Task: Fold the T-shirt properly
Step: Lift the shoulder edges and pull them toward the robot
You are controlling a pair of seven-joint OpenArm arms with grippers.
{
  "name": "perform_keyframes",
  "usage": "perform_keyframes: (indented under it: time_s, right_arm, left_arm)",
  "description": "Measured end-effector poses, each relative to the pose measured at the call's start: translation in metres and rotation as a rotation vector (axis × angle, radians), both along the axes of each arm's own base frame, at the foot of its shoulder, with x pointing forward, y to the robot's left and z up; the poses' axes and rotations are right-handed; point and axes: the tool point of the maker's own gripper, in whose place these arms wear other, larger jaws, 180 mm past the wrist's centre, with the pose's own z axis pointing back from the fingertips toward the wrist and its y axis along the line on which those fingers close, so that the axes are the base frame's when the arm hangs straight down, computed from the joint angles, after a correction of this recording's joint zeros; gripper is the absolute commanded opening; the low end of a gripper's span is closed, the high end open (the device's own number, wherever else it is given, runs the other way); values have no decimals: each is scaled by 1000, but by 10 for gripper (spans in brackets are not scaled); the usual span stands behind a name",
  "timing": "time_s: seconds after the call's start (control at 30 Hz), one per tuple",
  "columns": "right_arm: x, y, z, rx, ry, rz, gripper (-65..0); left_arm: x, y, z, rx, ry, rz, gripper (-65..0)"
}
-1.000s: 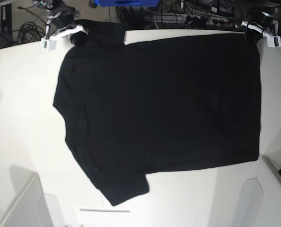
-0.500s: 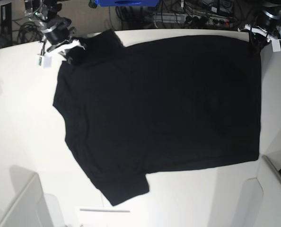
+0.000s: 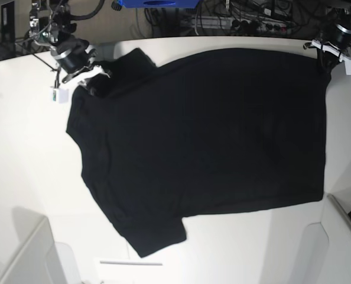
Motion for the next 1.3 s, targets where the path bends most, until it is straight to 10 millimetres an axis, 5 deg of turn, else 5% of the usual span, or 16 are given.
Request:
perform_keyframes:
  time_s: [0.9, 1.3]
  right_arm:
    - [71, 4, 37, 15, -79, 21, -650]
    - [89, -4, 11, 23, -11, -2, -650]
  left_arm:
    - [36, 16, 17, -10, -92, 97, -650]
    - [55, 23, 25, -37, -147, 163, -650]
